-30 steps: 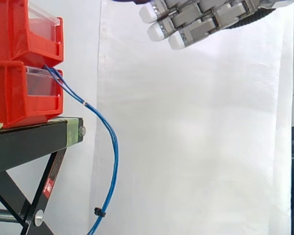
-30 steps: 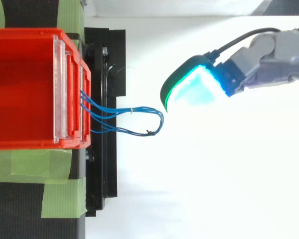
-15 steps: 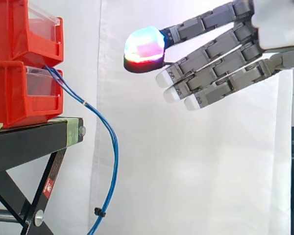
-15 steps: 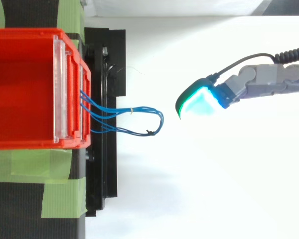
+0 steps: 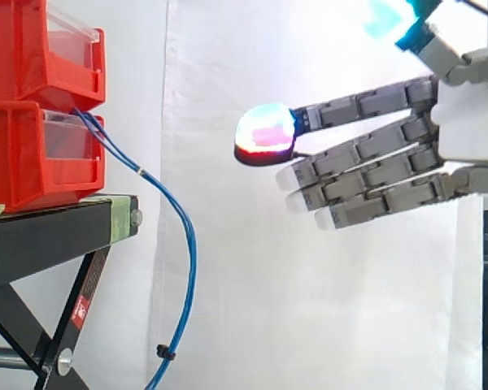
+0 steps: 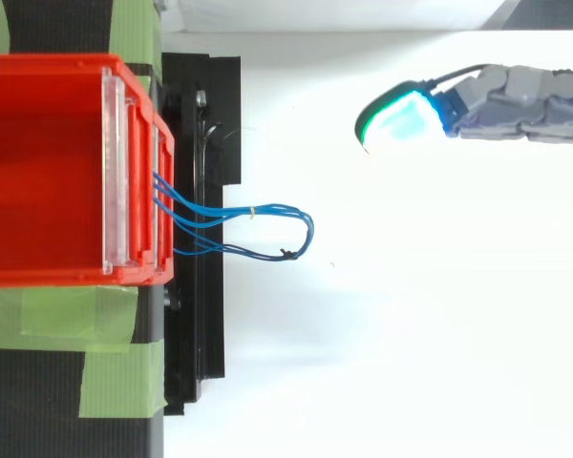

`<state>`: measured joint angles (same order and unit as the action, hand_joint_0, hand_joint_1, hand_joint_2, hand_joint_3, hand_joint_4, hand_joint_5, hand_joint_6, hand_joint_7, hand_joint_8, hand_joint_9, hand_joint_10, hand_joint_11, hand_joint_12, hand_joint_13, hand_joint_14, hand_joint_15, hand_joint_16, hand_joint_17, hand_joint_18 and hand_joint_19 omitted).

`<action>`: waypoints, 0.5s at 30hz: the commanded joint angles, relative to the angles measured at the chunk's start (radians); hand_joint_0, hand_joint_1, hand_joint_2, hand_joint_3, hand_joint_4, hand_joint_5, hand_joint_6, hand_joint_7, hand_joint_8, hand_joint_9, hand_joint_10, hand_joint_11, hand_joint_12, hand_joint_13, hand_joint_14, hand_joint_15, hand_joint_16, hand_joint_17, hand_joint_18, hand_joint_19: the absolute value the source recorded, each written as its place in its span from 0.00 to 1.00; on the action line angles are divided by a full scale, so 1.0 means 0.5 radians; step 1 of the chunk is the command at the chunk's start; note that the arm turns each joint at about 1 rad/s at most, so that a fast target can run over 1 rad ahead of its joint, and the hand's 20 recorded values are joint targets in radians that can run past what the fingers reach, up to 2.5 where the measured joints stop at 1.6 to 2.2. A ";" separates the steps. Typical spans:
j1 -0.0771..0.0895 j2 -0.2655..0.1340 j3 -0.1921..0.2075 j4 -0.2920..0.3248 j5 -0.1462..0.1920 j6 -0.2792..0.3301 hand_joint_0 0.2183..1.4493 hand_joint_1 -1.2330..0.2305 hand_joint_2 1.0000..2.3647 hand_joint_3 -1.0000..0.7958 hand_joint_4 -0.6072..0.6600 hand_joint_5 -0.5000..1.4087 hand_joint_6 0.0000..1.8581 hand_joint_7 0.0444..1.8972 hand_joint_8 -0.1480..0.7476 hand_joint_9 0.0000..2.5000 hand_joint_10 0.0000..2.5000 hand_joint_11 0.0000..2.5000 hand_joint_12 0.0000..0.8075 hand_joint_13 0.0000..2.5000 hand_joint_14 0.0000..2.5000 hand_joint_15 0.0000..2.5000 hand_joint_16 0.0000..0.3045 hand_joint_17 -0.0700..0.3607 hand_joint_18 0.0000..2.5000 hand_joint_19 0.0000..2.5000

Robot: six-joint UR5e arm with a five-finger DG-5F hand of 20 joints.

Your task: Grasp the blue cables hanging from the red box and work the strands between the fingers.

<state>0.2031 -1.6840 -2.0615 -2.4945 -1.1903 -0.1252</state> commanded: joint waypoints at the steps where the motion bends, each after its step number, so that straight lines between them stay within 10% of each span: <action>1: 0.008 -0.120 -0.006 0.090 0.024 0.017 0.37 0.56 0.00 0.00 0.63 0.07 0.00 0.38 0.58 0.06 0.00 0.13 0.49 0.00 0.00 0.10 0.25 0.57 0.00 0.01; 6: 0.011 -0.338 -0.006 0.264 0.018 0.165 0.37 0.56 0.00 0.00 0.63 0.08 0.00 0.38 0.58 0.07 0.00 0.13 0.49 0.00 0.00 0.10 0.26 0.57 0.00 0.01; 10: 0.017 -0.580 0.018 0.685 0.064 0.204 0.37 0.56 0.00 0.00 0.63 0.08 0.00 0.37 0.58 0.07 0.00 0.14 0.49 0.00 0.00 0.10 0.26 0.57 0.00 0.01; 15: 0.029 -0.663 0.079 0.685 0.126 0.207 0.37 0.53 0.00 0.00 0.65 0.11 0.00 0.36 0.60 0.10 0.00 0.12 0.50 0.00 0.00 0.08 0.26 0.58 0.00 0.00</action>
<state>0.2151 -1.9848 -2.0369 -2.1996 -1.1440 -0.0242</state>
